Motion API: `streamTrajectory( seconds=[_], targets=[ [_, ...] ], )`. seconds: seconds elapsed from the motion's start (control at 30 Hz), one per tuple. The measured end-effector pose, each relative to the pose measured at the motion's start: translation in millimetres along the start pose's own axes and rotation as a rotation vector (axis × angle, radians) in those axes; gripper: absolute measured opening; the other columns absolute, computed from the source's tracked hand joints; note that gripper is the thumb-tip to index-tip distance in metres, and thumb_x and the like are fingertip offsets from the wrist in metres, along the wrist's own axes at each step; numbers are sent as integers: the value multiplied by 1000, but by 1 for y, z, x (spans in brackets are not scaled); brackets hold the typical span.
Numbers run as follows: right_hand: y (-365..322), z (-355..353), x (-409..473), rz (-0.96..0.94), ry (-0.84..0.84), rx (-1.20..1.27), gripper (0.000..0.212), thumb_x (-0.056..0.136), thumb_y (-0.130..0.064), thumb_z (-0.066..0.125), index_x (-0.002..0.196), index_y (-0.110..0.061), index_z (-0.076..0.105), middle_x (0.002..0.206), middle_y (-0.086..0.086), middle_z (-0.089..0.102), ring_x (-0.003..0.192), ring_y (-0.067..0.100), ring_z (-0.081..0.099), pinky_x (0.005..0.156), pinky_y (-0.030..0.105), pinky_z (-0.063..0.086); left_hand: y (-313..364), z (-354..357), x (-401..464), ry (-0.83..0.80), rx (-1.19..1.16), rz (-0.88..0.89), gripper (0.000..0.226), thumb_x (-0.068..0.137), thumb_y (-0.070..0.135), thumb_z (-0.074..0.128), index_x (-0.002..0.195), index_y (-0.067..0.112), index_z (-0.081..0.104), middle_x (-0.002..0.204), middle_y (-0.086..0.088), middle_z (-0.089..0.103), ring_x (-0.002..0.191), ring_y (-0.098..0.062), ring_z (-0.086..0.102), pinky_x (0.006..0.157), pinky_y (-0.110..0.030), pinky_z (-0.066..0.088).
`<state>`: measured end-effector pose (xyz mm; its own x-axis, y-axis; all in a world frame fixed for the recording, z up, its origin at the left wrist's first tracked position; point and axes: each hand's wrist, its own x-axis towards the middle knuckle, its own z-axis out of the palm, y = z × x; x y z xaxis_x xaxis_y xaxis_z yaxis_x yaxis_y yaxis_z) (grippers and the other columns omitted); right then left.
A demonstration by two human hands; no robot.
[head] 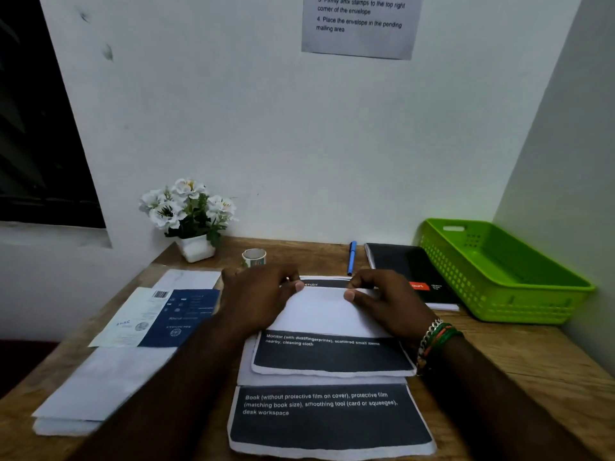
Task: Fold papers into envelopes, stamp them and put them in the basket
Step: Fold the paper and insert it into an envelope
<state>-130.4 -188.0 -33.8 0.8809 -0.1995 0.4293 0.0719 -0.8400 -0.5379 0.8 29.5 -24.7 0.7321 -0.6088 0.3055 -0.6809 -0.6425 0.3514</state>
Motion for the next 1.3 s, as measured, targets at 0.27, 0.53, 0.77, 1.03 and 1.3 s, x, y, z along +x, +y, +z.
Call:
streamTrajectory(
  seconds=[0.27,0.53,0.77,1.03,1.3],
  targets=[
    [6,-8,-1,11,5,78,12,89,-29,71,79,-23,73,79,-10,73,77,-3,62,79,29,49,-25,-6,2,214,-87,-61,24,99,55,51,85,37,59,86,19,65,90,-9,60,97,-50,45],
    [6,-5,1,41,9,108,18,91,-20,74,74,-26,73,74,-14,71,73,-6,60,76,24,47,-14,1,4,162,-277,-65,18,94,48,67,82,34,67,87,18,68,89,-7,62,91,-42,50],
    [23,-26,-1,186,60,163,13,89,-20,76,77,-16,76,73,2,74,68,7,58,66,32,49,-19,-2,5,229,-267,-73,16,92,46,69,80,35,66,83,22,65,87,-7,62,82,-34,48],
    [16,-42,-4,163,154,241,9,87,-7,77,85,-16,76,77,15,74,68,19,67,70,50,60,-16,-10,3,378,-299,22,13,94,40,68,87,30,69,85,20,66,88,-8,62,77,-34,49],
    [6,-51,-11,24,79,-20,23,70,-4,79,70,-25,71,71,-4,69,68,9,64,64,22,47,-18,-6,-1,145,-266,50,42,94,65,55,76,29,66,74,13,70,76,-3,66,73,-35,56]
  ],
)
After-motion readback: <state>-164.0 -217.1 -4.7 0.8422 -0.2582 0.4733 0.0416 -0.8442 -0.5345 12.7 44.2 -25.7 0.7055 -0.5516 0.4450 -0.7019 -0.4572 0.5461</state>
